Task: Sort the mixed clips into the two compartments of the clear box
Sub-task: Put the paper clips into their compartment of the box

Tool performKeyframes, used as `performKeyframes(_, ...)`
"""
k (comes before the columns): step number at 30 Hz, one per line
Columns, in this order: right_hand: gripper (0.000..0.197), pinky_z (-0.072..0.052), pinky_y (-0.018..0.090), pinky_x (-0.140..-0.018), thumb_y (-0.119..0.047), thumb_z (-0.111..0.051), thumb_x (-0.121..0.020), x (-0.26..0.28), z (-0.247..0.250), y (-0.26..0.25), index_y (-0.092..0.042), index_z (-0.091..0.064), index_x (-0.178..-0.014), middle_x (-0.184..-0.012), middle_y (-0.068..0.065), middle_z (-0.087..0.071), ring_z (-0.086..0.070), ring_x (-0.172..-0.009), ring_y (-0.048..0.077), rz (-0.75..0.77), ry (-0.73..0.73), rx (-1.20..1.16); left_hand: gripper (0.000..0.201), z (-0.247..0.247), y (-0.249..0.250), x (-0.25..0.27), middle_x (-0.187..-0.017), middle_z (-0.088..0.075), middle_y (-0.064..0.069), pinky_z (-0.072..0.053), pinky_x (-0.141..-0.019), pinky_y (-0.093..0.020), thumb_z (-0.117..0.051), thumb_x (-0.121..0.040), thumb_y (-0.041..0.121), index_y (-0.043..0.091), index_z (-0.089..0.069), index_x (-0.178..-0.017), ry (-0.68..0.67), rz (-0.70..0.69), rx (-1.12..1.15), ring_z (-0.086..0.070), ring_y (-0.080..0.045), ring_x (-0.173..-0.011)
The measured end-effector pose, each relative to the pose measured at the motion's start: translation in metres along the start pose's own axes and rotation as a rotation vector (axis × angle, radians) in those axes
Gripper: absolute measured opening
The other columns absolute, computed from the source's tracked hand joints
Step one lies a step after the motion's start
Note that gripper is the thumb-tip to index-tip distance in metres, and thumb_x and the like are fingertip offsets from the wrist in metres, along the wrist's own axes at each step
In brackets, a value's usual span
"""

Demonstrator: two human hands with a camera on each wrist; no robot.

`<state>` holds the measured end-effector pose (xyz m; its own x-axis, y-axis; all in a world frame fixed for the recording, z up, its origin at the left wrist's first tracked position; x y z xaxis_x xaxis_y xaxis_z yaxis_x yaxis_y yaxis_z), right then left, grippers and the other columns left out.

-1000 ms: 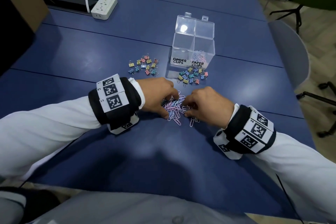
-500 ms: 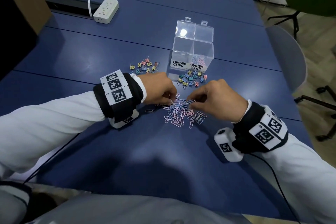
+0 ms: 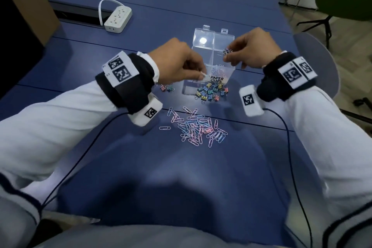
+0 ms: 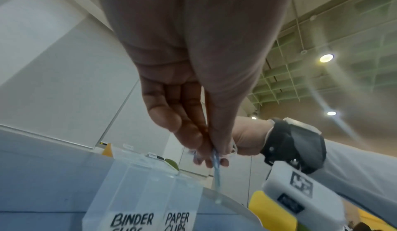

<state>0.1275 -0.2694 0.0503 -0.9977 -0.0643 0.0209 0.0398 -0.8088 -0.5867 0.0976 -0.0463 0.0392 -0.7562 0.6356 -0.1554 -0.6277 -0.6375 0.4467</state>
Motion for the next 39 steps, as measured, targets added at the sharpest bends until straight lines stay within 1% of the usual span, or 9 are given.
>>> performKeyframes(4,0.024,-0.049,0.013,-0.043,-0.020,-0.081,-0.073,-0.022,-0.012,0.004,-0.008,-0.073,-0.092,-0.073,0.009,-0.072,-0.058,-0.041,0.000,-0.049,-0.058,0.084,0.023,0.008,0.000,-0.033,-0.076,-0.071,0.006,-0.041,-0.066,-0.007,-0.069,-0.082,0.042,0.024,-0.075,-0.096,0.069,0.048,0.021,-0.061,-0.006,-0.068)
performKeyframes(9,0.026,-0.057,0.018,-0.053,-0.007,-0.073,-0.079,-0.017,-0.009,0.021,-0.001,-0.069,-0.104,-0.079,0.012,-0.071,-0.066,-0.053,0.006,-0.038,0.023,-0.114,0.022,0.005,-0.006,-0.080,-0.085,-0.074,0.002,-0.049,-0.078,-0.022,-0.070,-0.082,0.037,0.021,-0.075,-0.097,0.046,0.126,-0.026,-0.066,-0.012,-0.078)
performKeyframes(15,0.014,-0.054,0.020,-0.052,-0.006,-0.070,-0.080,0.019,0.002,0.044,-0.009,-0.070,-0.093,-0.081,0.017,-0.073,-0.066,-0.063,0.020,-0.059,0.136,-0.250,0.020,-0.015,0.003,-0.121,-0.071,-0.058,0.007,-0.038,-0.071,-0.023,-0.070,-0.082,0.031,0.017,-0.075,-0.096,-0.064,0.094,-0.179,-0.054,-0.014,-0.074)
performKeyframes(19,0.016,-0.055,0.024,-0.054,-0.017,-0.075,-0.078,0.050,-0.007,0.045,-0.012,-0.073,-0.094,-0.073,0.008,-0.073,-0.066,-0.063,0.013,-0.047,0.017,-0.180,0.025,-0.031,0.000,-0.124,-0.092,-0.069,0.002,-0.038,-0.080,-0.023,-0.068,-0.085,0.030,0.021,-0.071,-0.109,-0.138,0.093,-0.226,-0.060,-0.020,-0.101)
performKeyframes(23,0.018,-0.052,0.018,-0.063,-0.023,-0.078,-0.075,0.081,-0.026,0.041,-0.022,-0.074,-0.092,-0.070,-0.004,-0.072,-0.058,-0.057,0.004,0.012,-0.136,-0.064,0.030,-0.026,-0.004,-0.105,-0.100,-0.071,-0.002,-0.043,-0.096,-0.030,-0.062,-0.088,0.032,0.021,-0.068,-0.115,-0.114,0.073,-0.186,-0.063,-0.022,-0.098)
performKeyframes(26,0.021,-0.043,0.005,-0.064,-0.028,-0.081,-0.071,0.104,-0.036,0.037,-0.024,-0.072,-0.090,-0.077,-0.006,-0.073,-0.060,-0.062,0.000,0.076,-0.302,0.086,0.025,-0.013,-0.005,-0.067,-0.087,-0.068,0.003,-0.048,-0.084,-0.029,-0.063,-0.086,0.036,0.023,-0.070,-0.106,-0.132,0.030,-0.180,-0.063,-0.017,-0.080)
performKeyframes(30,0.041,-0.044,0.019,-0.071,-0.036,-0.079,-0.071,0.124,-0.053,0.037,-0.025,-0.064,-0.107,-0.088,-0.005,-0.068,-0.059,-0.075,0.011,0.129,-0.392,0.320,0.034,-0.014,-0.020,0.002,-0.080,-0.065,0.012,-0.044,-0.070,-0.019,-0.075,-0.075,0.040,0.028,-0.064,-0.105,-0.412,0.061,-0.206,-0.053,0.006,-0.062)
performKeyframes(33,0.050,-0.047,0.026,-0.076,-0.034,-0.077,-0.073,0.124,-0.064,0.036,-0.024,-0.058,-0.118,-0.094,-0.002,-0.067,-0.056,-0.082,0.015,0.141,-0.409,0.401,0.057,-0.028,-0.035,0.040,-0.089,-0.062,0.011,-0.042,-0.072,-0.019,-0.082,-0.067,0.040,0.028,-0.058,-0.117,-0.562,0.146,-0.230,-0.049,0.008,-0.062)
performKeyframes(39,0.035,-0.049,0.026,-0.081,-0.022,-0.072,-0.080,0.114,-0.087,0.015,-0.019,-0.065,-0.114,-0.089,-0.003,-0.070,-0.053,-0.074,0.010,0.217,-0.402,0.353,0.064,-0.047,-0.038,0.050,-0.098,-0.062,0.003,-0.043,-0.067,-0.020,-0.086,-0.062,0.038,0.025,-0.056,-0.117,-0.535,0.161,-0.137,-0.055,-0.002,-0.064)
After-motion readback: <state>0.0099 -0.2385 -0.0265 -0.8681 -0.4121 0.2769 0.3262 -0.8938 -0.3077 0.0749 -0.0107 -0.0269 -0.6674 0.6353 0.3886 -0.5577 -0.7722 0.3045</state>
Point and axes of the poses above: each hand's wrist, its own x-axis away from the middle knuckle, its own z-axis out of the back of the hand, y = z × x, the point moved 1 cm from there along -x, towards the middle knuckle
